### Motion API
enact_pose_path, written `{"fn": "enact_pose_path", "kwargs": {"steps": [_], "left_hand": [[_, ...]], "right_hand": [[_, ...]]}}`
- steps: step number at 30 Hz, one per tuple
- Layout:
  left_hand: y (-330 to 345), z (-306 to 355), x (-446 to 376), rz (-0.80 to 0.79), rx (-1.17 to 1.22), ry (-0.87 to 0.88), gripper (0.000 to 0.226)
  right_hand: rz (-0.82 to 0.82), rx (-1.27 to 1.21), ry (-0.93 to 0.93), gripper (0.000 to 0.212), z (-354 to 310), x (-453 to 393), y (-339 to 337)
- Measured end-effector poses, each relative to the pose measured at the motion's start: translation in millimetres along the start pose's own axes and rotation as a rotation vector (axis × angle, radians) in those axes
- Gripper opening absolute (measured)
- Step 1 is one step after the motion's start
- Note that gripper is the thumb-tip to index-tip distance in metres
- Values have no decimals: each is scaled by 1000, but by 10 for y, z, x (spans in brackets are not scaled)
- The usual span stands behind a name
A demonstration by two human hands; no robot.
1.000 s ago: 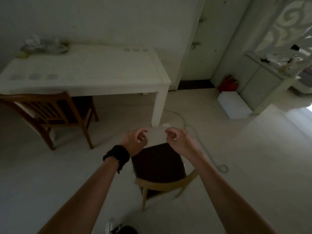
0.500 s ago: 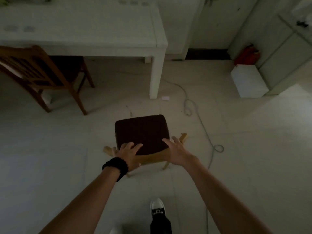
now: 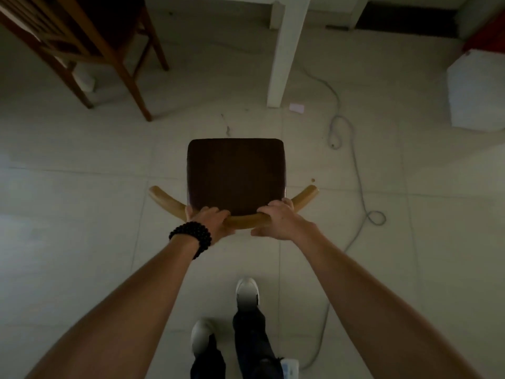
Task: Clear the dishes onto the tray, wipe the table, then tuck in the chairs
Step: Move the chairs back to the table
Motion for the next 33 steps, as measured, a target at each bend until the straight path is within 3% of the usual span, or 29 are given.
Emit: {"fn": "enact_pose_path", "kwargs": {"steps": [7,12,23,33], "left_hand": [[66,-16,-80,116,-19,50,36],[-124,-71,-261,149,32,16,34],[-830,-467,-910,149,7,-7,32],[-1893,-1039,-1984,158,25,33,27]], "right_hand": [[121,-66,-16,43,114,-155,197],[155,-83,-9,41,82,-374,11],[171,-112,-2,43,-139,-1159,-607],[162,-96,12,43,-449,-2295,-1632]]}}
Point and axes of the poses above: each hand's wrist, its own x-axis away from the middle knuckle, its own y-axis out of the palm, z = x × y, the point moved 4 cm from there along -x, towards the middle knuckle, and after that the axes turned 4 degrees about z, right-handed, at the moved point
